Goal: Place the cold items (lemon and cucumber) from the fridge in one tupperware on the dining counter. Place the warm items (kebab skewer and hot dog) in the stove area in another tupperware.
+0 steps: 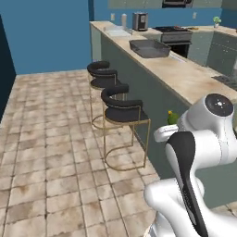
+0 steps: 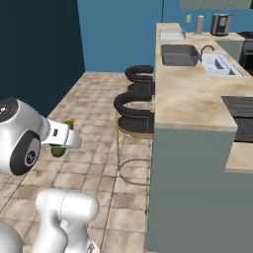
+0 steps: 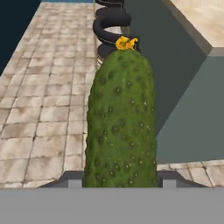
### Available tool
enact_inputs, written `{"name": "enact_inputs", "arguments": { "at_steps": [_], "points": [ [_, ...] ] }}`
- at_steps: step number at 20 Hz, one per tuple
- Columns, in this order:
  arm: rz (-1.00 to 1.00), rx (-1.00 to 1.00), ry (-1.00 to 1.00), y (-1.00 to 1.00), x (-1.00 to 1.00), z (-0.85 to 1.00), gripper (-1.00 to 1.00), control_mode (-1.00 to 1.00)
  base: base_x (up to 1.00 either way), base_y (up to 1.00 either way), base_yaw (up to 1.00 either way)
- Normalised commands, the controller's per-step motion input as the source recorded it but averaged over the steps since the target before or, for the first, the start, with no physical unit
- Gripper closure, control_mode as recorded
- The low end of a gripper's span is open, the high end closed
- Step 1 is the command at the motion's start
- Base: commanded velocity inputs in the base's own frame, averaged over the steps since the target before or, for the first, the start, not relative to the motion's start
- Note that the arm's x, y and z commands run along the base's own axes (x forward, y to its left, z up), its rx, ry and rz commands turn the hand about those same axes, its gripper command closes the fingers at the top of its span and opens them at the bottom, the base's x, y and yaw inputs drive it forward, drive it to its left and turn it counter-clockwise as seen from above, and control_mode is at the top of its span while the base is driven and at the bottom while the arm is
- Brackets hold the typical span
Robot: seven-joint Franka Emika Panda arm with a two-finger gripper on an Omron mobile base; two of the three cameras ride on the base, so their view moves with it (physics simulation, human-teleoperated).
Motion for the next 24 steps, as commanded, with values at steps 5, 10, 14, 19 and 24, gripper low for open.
{"name": "enact_inputs", "arguments": {
  "at_steps": [5,10,14,19,24],
  "points": [
    [0.00,0.00,0.00,0.00,0.00,0.00,1.00,1.00,0.73,1.00,-0.45],
    [0.00,0.00,0.00,0.00,0.00,0.00,1.00,1.00,0.70,1.00,-0.42],
    [0.00,0.00,0.00,0.00,0.00,0.00,1.00,1.00,0.65,1.00,-0.37],
    [0.00,0.00,0.00,0.00,0.00,0.00,1.00,1.00,0.63,1.00,-0.35],
    [0.00,0.00,0.00,0.00,0.00,0.00,1.00,1.00,0.63,1.00,-0.36]
  ]
}}
